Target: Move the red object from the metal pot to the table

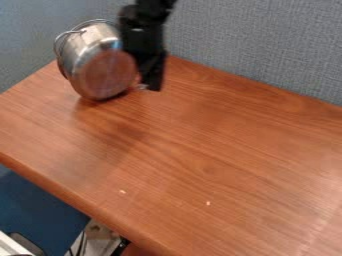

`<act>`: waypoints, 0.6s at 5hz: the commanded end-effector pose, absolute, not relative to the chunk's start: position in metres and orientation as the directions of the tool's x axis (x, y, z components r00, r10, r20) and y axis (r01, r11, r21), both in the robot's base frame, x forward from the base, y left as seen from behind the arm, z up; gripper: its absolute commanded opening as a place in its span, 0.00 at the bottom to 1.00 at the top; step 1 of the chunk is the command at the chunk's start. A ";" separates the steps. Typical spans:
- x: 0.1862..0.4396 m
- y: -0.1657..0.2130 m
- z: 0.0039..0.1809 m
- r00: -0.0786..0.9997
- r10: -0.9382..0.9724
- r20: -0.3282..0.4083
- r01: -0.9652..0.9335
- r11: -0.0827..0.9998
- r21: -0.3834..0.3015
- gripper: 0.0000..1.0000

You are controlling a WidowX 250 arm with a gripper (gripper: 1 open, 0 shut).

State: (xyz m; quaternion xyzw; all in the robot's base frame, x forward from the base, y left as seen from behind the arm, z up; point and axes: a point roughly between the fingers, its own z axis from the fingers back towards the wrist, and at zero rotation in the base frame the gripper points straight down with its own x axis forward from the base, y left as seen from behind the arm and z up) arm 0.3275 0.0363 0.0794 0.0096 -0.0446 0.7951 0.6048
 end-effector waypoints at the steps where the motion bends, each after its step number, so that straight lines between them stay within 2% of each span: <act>1: 0.342 0.039 0.082 -0.202 0.977 0.071 -0.976 -0.195 -0.092 0.00; 2: 0.344 0.058 0.075 -0.221 0.972 0.077 -0.973 -0.215 -0.082 0.00; 3: 0.350 0.041 0.064 -0.275 0.957 0.090 -0.959 -0.266 -0.100 0.00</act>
